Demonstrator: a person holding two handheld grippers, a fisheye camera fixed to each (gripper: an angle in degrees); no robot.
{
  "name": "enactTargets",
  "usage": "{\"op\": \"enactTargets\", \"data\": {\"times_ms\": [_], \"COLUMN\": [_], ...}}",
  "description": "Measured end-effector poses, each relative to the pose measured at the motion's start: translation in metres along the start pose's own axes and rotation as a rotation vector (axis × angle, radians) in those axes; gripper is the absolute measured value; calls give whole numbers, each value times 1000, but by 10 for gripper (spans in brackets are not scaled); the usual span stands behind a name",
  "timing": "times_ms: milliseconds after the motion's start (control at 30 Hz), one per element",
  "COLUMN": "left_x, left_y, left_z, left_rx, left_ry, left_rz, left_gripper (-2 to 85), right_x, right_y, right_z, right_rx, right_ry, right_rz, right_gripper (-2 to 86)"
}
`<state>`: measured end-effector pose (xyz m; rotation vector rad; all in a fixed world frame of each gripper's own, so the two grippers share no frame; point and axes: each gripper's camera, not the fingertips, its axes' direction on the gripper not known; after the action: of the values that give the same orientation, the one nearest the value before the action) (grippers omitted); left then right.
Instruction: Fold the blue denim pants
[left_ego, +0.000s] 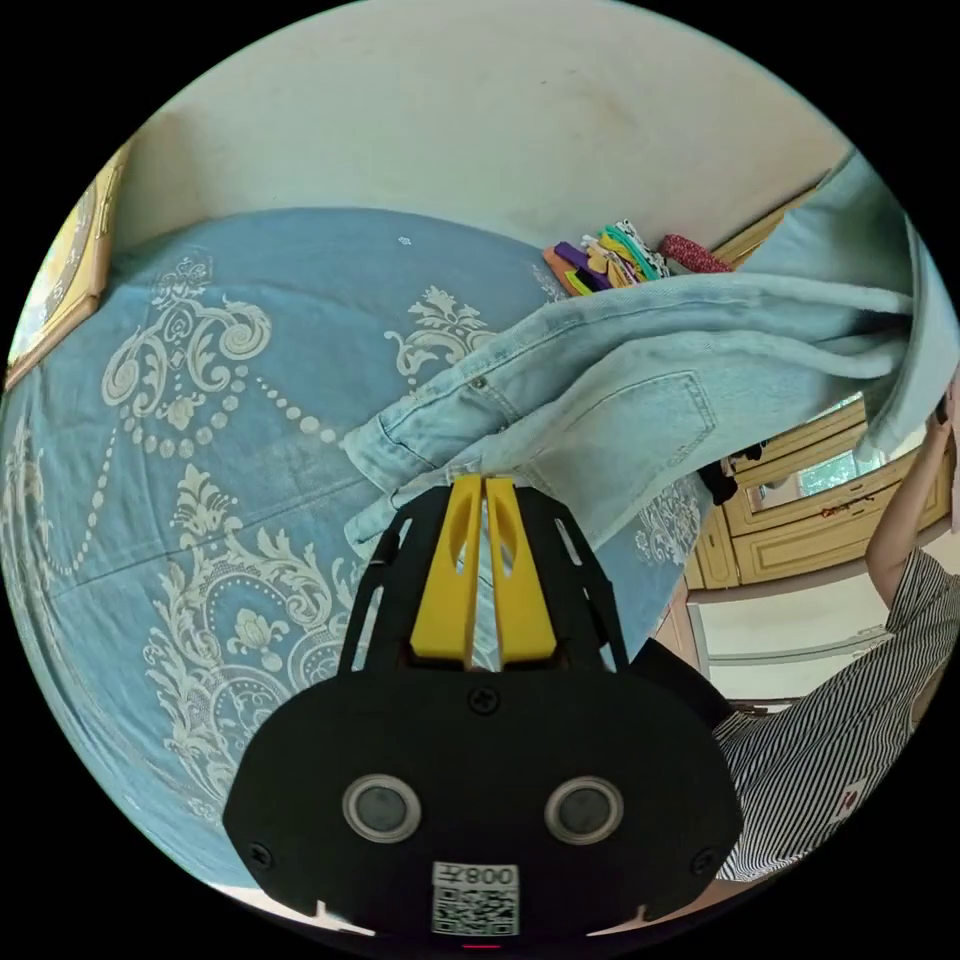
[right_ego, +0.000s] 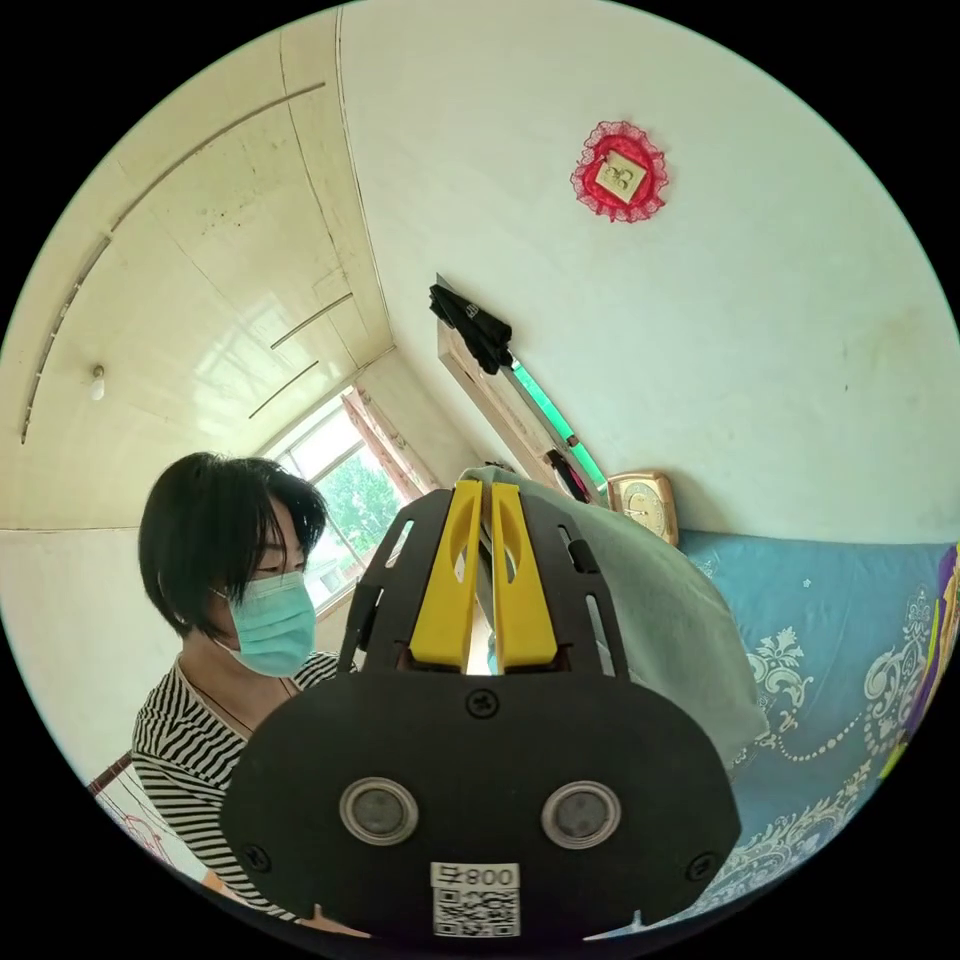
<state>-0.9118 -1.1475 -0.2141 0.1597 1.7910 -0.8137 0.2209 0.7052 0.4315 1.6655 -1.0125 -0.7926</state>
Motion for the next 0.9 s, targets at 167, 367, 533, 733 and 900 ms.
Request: {"op": "enactTargets", "data": {"times_ms": [167,367,533,733,900], "left_x": [-19,0,36,4,-91], "left_y": [26,59,126,233,347], "left_z": [-93,-269,-376,-314,-167], "left_rx": [157,496,651,431,71], "left_ry": [-15,-184,-353,-364,-112], "left_rz": [-48,16,147,36,-456], "left_gripper": [4,2,3,7,6], "right_x": [1,-21,-2,114,194], "right_y": [-4,-21,47,257,490], "right_z": [-24,-78,-133,-168,-247], "right_rx": [55,178,198,-26,27], "right_ry": [56,122,208,406,479], "right_rz": [-16,-67,21,497,1101], "right_gripper": [10,11,12,9,2]}}
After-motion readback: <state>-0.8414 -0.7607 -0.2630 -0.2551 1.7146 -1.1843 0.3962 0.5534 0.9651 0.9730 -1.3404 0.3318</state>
